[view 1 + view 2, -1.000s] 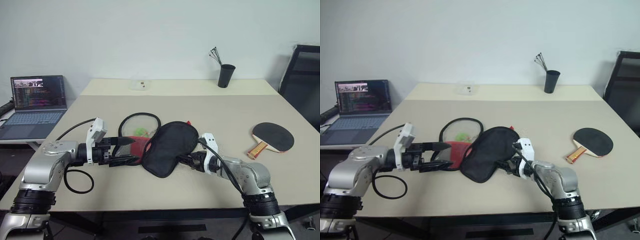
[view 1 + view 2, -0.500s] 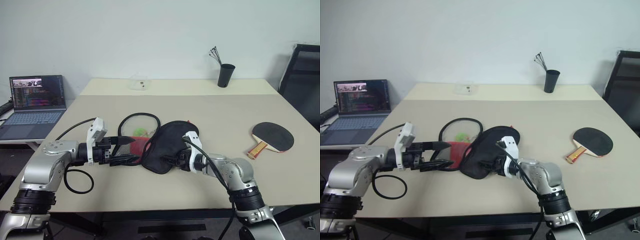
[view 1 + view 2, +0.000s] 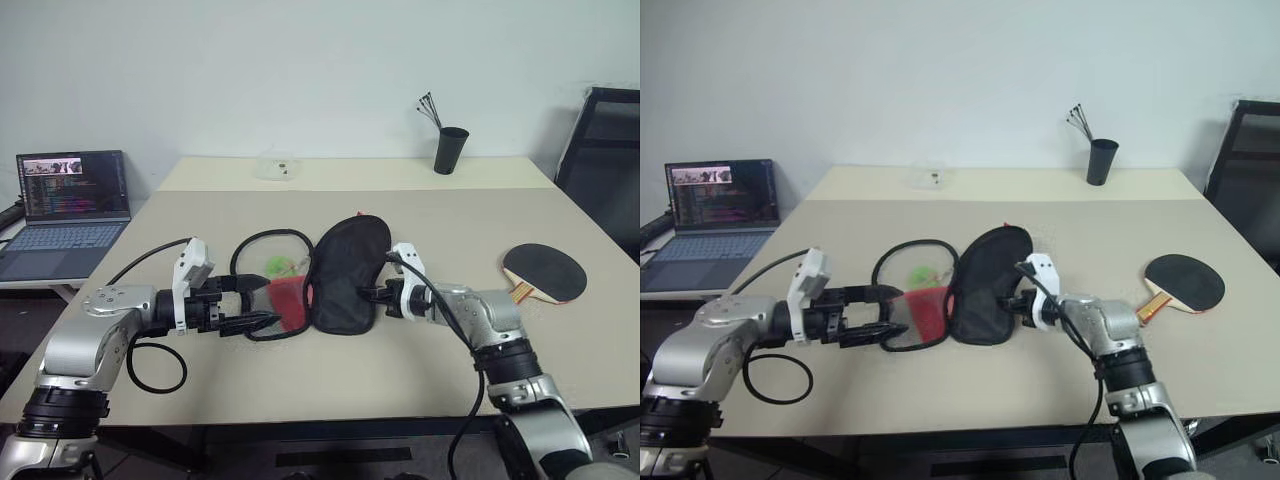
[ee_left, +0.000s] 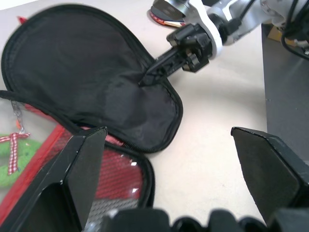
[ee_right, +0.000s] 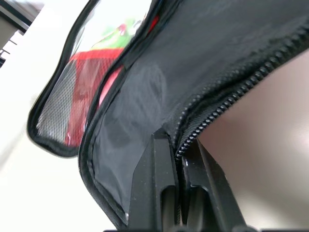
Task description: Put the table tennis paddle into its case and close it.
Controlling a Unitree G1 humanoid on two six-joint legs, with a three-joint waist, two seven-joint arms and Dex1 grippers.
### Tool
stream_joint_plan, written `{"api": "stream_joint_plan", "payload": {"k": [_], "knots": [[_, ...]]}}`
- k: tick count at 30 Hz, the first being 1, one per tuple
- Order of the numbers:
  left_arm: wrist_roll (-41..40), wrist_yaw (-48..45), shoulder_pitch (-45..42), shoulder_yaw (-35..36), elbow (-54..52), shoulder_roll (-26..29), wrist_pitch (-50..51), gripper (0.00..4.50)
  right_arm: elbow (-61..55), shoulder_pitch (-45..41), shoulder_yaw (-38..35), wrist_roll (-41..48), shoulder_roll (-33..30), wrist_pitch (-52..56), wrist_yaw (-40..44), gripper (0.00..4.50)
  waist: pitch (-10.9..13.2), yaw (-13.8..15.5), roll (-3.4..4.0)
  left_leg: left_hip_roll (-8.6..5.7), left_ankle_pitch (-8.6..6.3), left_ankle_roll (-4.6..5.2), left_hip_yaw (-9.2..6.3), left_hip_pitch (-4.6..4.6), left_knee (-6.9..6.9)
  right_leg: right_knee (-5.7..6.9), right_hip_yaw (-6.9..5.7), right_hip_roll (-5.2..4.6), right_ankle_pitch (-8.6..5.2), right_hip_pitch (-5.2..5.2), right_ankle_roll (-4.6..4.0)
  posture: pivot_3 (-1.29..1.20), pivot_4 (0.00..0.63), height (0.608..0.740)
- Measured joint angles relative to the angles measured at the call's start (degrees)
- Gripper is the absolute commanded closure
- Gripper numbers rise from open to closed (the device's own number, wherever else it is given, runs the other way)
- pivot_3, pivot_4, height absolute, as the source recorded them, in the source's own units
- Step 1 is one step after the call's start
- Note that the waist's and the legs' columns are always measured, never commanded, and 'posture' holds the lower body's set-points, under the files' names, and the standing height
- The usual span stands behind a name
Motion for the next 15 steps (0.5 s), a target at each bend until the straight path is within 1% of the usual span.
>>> {"api": "stream_joint_plan", "payload": {"k": [7,15], "knots": [[0.06,0.15,-0.03,0.01,-0.04,-0.02,-0.08,0.0,14.51,-6.96,1.31,-5.49,-5.63,-6.24,8.0,4.46,0.01,-0.06,-0.01,-0.01,0.0,0.0,0.05,-0.01,0.01,0.0,0.0,0.0,0.01,0.0,0.01,0.0,0.15,0.74],[0.41,-0.03,-0.6,0.0,0.02,-0.03,-0.32,0.0,26.41,-12.51,1.35,-10.8,-7.67,-12.74,12.78,4.46,0.01,-0.24,-0.01,-0.01,0.0,0.0,0.06,-0.01,0.0,0.0,0.01,0.01,0.01,-0.01,0.01,0.0,0.15,0.74]]}}
